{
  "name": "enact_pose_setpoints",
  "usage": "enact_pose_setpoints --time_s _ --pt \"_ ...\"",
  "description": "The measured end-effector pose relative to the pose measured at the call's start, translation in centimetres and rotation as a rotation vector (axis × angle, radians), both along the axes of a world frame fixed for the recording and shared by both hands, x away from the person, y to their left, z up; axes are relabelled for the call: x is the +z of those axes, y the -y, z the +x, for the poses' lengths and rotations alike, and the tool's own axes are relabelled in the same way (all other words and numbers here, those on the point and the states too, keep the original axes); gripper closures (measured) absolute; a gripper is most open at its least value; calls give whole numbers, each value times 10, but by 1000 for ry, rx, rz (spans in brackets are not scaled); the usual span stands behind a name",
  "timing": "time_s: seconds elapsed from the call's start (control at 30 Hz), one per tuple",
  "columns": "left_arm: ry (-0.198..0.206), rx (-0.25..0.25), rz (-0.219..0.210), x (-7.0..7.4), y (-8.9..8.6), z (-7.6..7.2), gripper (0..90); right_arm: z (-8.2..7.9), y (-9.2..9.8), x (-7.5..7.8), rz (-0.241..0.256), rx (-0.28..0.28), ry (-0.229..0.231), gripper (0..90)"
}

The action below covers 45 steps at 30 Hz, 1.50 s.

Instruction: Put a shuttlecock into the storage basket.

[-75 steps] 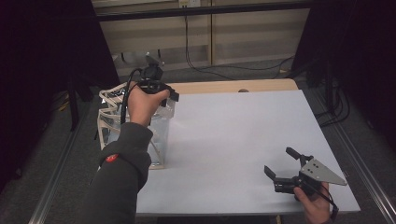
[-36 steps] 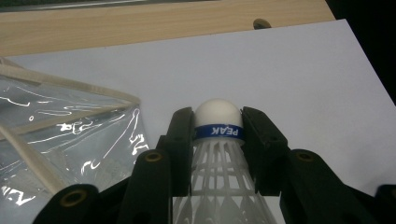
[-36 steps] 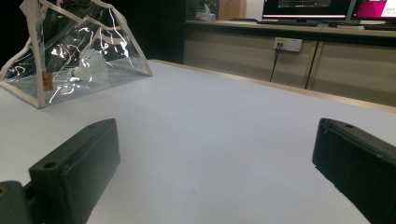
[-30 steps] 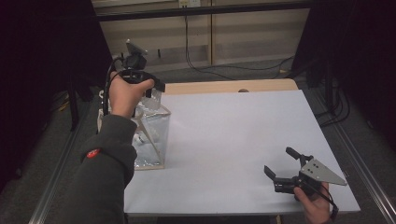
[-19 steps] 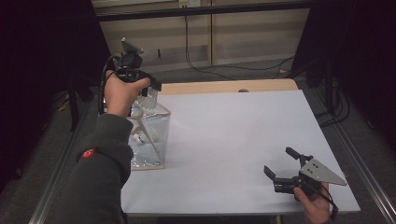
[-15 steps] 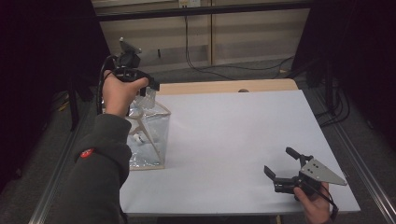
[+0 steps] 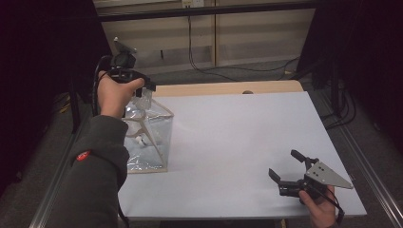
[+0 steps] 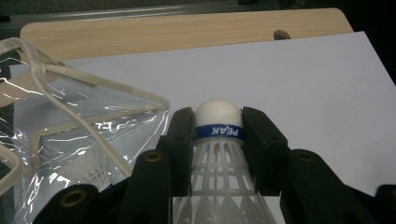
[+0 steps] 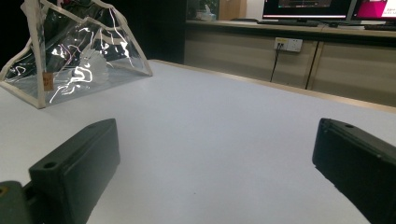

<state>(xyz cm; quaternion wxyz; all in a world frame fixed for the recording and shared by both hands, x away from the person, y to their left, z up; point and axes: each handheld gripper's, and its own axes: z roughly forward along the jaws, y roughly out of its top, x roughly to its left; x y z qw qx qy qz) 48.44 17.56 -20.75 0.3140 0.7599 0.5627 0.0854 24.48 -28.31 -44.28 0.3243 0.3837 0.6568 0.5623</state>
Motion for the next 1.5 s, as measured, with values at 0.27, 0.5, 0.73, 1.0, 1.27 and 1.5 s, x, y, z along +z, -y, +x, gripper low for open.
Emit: enact_pose_setpoints --time_s 0.27,0.5,0.73,1.0,1.27,1.5 --pt "7 15 2 2 -8 -1 654 0 0 0 -3 -1 2 9" --pt "17 26 8 3 -15 -1 654 0 0 0 -2 -1 0 9" --pt "26 38 13 4 -20 -1 654 0 -2 0 -4 6 0 9" --pt "33 48 19 3 -26 0 654 0 -1 0 -3 2 3 9" --pt "34 59 15 3 -31 -1 654 0 -1 0 -2 4 3 9" --pt "36 68 21 2 -35 -1 654 0 -1 0 -3 4 3 9"
